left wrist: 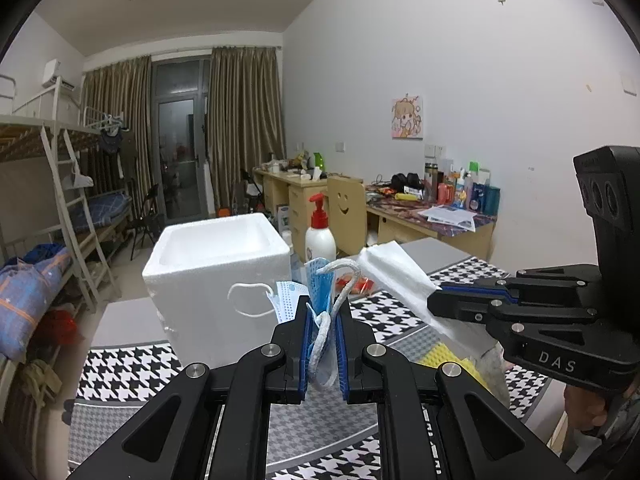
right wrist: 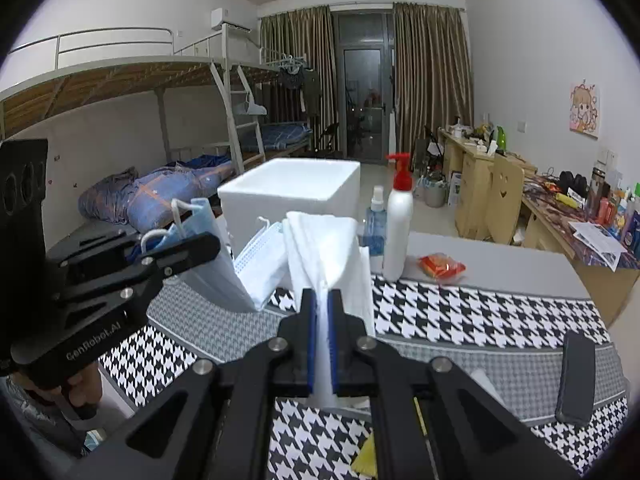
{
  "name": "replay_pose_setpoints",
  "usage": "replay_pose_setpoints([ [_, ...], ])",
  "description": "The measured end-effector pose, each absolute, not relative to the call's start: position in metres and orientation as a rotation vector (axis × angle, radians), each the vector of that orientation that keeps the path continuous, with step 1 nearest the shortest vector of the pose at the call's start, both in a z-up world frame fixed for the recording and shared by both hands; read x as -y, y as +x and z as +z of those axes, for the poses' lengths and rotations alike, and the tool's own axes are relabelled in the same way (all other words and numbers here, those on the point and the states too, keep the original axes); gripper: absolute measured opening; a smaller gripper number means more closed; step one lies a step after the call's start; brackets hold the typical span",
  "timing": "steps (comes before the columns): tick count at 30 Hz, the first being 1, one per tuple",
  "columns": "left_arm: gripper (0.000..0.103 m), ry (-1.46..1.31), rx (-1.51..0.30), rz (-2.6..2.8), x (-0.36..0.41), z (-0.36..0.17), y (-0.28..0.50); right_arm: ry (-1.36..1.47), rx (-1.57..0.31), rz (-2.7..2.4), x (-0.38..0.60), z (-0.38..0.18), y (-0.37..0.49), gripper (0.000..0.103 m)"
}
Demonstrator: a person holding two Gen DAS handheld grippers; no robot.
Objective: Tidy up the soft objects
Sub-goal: 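Carry the blue mask and white tissue over the white foam box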
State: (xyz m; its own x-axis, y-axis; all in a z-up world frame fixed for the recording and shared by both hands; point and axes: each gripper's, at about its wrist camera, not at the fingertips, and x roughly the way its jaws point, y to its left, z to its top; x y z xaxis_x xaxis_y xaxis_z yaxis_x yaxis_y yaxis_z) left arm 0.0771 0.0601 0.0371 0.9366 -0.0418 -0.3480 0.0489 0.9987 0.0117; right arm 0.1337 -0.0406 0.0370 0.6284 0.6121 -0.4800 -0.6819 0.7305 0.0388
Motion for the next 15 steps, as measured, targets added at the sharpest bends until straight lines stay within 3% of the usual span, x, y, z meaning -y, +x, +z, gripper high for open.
replay_pose_setpoints([
  [15,0.012,0.038,-0.313,-0.044,-0.062,0.051,0.078,-0.149,-0.468,0.766,0.027,0.050,0.137,0.008],
])
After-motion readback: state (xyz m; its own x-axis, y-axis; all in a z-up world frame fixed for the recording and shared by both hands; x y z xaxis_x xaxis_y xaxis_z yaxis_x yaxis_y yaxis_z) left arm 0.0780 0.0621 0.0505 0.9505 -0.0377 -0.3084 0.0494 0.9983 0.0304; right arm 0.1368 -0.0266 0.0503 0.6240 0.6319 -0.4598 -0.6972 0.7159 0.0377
